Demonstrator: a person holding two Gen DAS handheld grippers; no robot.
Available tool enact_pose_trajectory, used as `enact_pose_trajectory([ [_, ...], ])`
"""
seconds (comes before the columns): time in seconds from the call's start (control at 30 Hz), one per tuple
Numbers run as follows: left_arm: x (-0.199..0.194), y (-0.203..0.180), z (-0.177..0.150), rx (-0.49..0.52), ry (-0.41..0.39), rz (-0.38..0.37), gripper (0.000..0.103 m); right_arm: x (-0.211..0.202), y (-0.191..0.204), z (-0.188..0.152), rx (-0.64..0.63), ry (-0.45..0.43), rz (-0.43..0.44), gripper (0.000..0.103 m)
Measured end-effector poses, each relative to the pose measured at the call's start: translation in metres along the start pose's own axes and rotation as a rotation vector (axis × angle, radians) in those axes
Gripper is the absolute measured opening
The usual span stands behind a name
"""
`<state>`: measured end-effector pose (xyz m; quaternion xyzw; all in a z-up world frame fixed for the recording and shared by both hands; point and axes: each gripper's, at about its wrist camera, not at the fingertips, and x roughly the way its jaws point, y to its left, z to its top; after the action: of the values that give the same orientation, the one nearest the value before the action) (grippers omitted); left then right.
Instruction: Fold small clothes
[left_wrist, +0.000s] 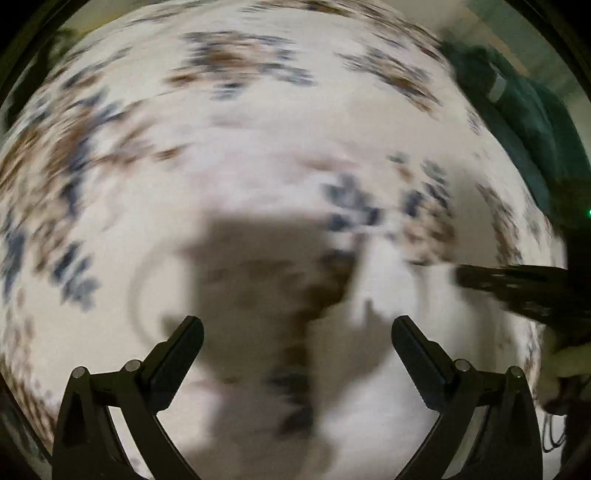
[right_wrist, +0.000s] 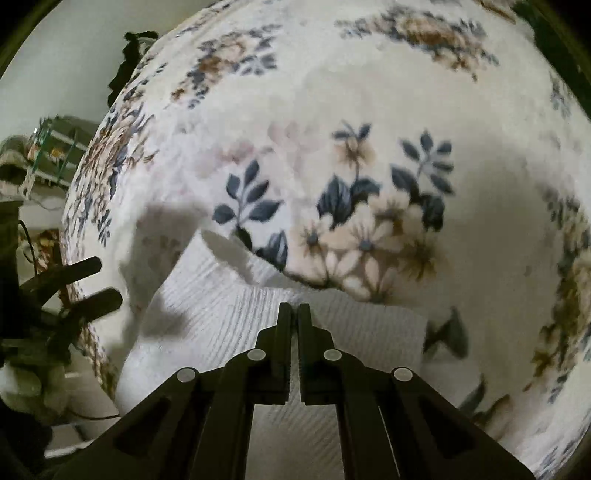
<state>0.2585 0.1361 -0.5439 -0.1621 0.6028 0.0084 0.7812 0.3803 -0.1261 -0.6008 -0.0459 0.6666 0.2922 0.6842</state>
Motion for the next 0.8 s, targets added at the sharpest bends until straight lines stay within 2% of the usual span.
enact_pose_trajectory([
  [0.03,0.015,-0.017,0.003,0.051,0.033,0.003,0.101,0.002,-0.004,-0.002,0.026,0.002,0.014,0.002],
  [0.07,0.027,-0.027,0.008,0.083,0.054,0.004,0.079,0.004,-0.007,-0.005,0.047,0.002,0.027,0.002],
  [0.1,0.044,-0.035,0.014,0.126,0.082,0.019,0.056,0.005,-0.013,-0.008,0.070,0.002,0.035,0.002],
  [0.13,0.054,-0.041,0.017,0.148,0.111,0.017,0.016,0.004,-0.017,-0.011,0.084,-0.002,0.038,0.003],
  [0.17,0.060,-0.047,0.016,0.157,0.125,0.013,0.016,0.004,-0.018,-0.013,0.088,-0.003,0.039,0.003],
  [0.23,0.052,-0.047,0.017,0.152,0.067,0.000,0.014,0.000,-0.022,-0.016,0.091,-0.008,0.037,0.003],
  [0.33,0.036,-0.025,0.014,0.063,0.021,-0.062,0.011,-0.004,-0.029,-0.020,0.101,-0.001,0.087,0.003],
  [0.4,0.038,-0.008,0.014,-0.013,0.025,-0.080,0.010,-0.010,-0.040,-0.024,0.135,0.007,0.112,0.003],
  [0.47,0.042,0.005,0.011,-0.055,0.026,-0.092,0.008,-0.024,-0.065,-0.034,0.255,-0.030,0.133,0.017],
  [0.5,0.043,0.005,0.011,-0.061,0.028,-0.094,0.008,-0.033,-0.078,-0.042,0.319,-0.065,0.152,0.021],
  [0.57,0.042,0.003,0.014,-0.060,0.026,-0.097,0.007,-0.052,-0.106,-0.065,0.461,-0.140,0.161,0.045],
  [0.6,0.041,0.001,0.012,-0.055,0.023,-0.095,0.007,-0.059,-0.117,-0.078,0.515,-0.166,0.166,0.050],
  [0.63,0.043,-0.002,0.013,-0.049,0.022,-0.092,0.007,-0.061,-0.126,-0.090,0.555,-0.167,0.185,0.053],
  [0.7,0.043,-0.003,0.017,-0.045,0.019,-0.094,0.007,-0.052,-0.134,-0.103,0.595,-0.126,0.252,0.053],
  [0.8,0.043,0.003,0.019,-0.045,0.020,-0.092,0.006,-0.022,-0.132,-0.112,0.591,-0.038,0.312,0.053],
])
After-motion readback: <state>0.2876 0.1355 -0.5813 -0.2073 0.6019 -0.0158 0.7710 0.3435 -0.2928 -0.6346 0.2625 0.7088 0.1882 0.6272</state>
